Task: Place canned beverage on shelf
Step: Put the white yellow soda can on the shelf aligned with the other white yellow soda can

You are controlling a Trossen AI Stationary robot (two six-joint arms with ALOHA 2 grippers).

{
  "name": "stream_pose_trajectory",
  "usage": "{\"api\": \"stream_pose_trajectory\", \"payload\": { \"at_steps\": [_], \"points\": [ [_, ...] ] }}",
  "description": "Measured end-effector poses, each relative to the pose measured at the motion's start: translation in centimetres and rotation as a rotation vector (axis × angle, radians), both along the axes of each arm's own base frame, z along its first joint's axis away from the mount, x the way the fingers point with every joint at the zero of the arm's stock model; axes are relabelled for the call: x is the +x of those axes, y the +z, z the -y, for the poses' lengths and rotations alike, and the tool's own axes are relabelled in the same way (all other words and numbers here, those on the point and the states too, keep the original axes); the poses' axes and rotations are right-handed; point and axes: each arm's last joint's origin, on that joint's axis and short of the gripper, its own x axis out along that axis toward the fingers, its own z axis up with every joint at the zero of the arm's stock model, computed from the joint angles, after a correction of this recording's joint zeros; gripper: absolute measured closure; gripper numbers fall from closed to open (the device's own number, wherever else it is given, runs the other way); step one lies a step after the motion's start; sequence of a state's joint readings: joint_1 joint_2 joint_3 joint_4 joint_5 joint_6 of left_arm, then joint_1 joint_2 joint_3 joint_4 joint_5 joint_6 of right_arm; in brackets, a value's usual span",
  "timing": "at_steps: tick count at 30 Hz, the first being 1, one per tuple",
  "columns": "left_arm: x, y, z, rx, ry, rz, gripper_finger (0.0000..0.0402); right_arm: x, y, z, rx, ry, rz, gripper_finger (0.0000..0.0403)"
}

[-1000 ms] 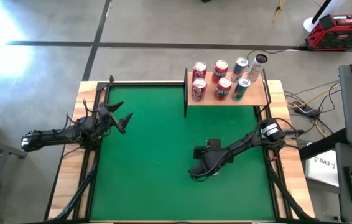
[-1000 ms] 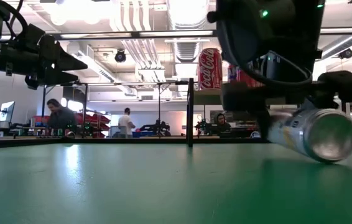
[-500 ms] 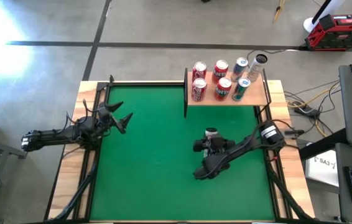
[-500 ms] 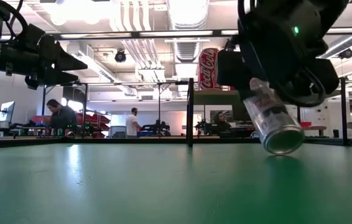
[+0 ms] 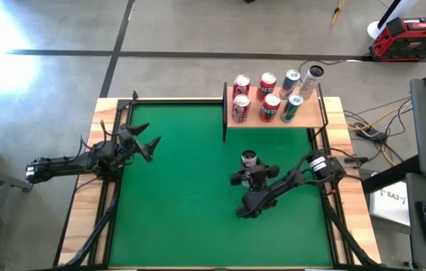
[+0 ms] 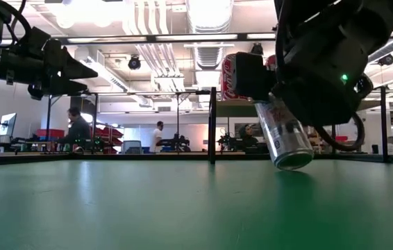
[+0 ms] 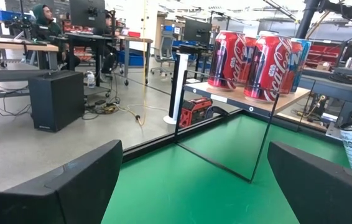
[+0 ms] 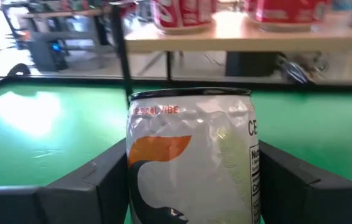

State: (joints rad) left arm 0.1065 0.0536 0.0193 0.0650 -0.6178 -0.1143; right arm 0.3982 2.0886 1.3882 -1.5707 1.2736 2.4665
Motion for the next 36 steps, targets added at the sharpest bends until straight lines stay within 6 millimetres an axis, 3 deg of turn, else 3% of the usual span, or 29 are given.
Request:
{"api": "stream_pose_trajectory", "payload": {
  "at_steps": [11,26,36],
  "points": [
    [0.0,0.0,0.0,0.000,0.000,0.000,0.0015,1.0,0.2,1.6,-0.145,0.100,-0.006,0.0152],
    [0.0,0.0,0.0,0.000,0.000,0.000,0.0015,2.8,-1.5,0.9,-0.121,0.125,-0.016,0.0148],
    [0.0,0.0,0.0,0.000,-0.001,0.000,0.0015,2.1,-1.7,-1.0,-0.060,0.156,-0.077,0.0127]
  ]
}}
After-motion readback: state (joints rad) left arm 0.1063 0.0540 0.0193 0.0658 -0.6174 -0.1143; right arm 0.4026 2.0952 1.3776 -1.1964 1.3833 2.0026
